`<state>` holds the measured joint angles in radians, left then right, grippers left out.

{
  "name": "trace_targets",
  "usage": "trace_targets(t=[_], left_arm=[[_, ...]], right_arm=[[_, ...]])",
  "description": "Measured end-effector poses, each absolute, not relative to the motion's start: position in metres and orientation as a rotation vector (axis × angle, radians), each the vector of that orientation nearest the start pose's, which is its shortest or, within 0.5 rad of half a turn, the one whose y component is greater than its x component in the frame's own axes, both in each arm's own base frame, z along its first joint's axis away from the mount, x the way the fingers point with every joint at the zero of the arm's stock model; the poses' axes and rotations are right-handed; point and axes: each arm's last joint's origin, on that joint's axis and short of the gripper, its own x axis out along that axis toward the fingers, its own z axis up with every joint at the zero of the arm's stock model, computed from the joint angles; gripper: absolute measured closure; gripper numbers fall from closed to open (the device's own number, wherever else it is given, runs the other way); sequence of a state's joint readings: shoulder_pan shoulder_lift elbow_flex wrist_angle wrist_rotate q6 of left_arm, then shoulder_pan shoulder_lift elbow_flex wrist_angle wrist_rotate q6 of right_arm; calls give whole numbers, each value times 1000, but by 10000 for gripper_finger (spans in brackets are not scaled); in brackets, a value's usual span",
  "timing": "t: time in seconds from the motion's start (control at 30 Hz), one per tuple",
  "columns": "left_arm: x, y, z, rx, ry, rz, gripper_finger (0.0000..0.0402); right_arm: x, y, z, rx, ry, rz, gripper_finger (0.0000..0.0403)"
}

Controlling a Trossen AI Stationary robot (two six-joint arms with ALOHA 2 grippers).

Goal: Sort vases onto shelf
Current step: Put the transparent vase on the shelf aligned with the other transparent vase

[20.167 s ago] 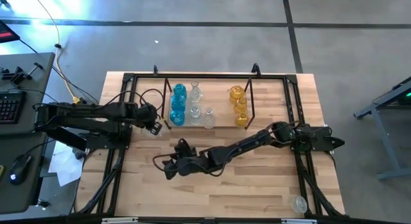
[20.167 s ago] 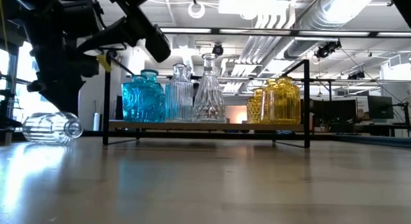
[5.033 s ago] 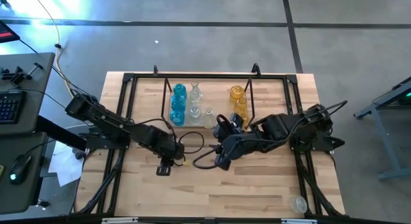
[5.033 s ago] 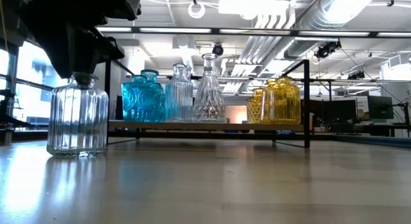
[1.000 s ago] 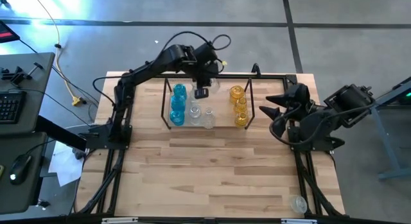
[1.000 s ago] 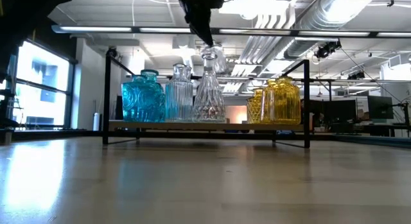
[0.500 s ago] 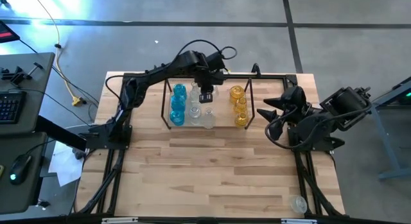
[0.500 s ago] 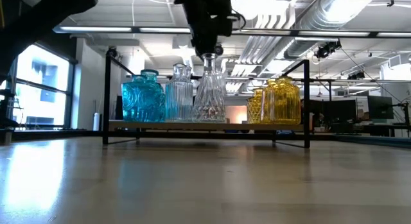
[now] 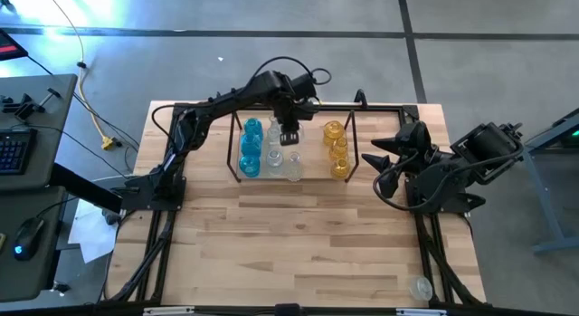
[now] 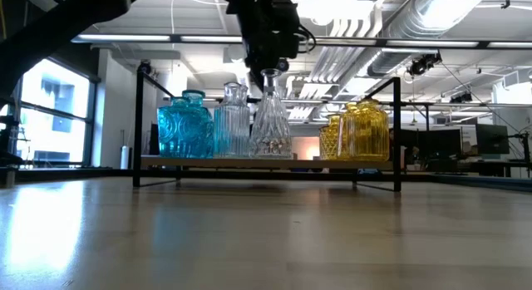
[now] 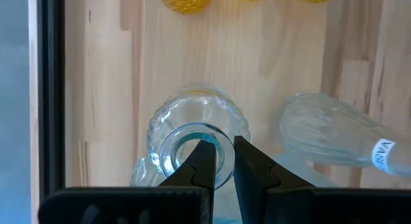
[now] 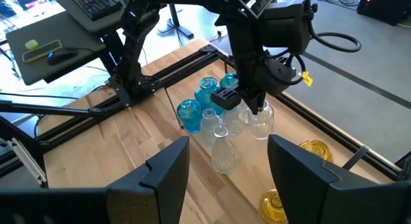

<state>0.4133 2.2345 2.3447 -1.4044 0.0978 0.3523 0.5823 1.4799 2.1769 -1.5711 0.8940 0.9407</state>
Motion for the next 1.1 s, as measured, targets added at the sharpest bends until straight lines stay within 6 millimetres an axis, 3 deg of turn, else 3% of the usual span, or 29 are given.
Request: trace_targets(t=[0.2,0.4,1.1], left_arm=[[408,177,304,-51,1287,34,381],[415,180,286,-105,1322,14,381],[415,178,285,-164,1310,-16,368]], right_arm=[[180,91,504,308,442,-547,210],[180,91,504,306,443,-547,210],[180,91,504,304,443,-547,210]])
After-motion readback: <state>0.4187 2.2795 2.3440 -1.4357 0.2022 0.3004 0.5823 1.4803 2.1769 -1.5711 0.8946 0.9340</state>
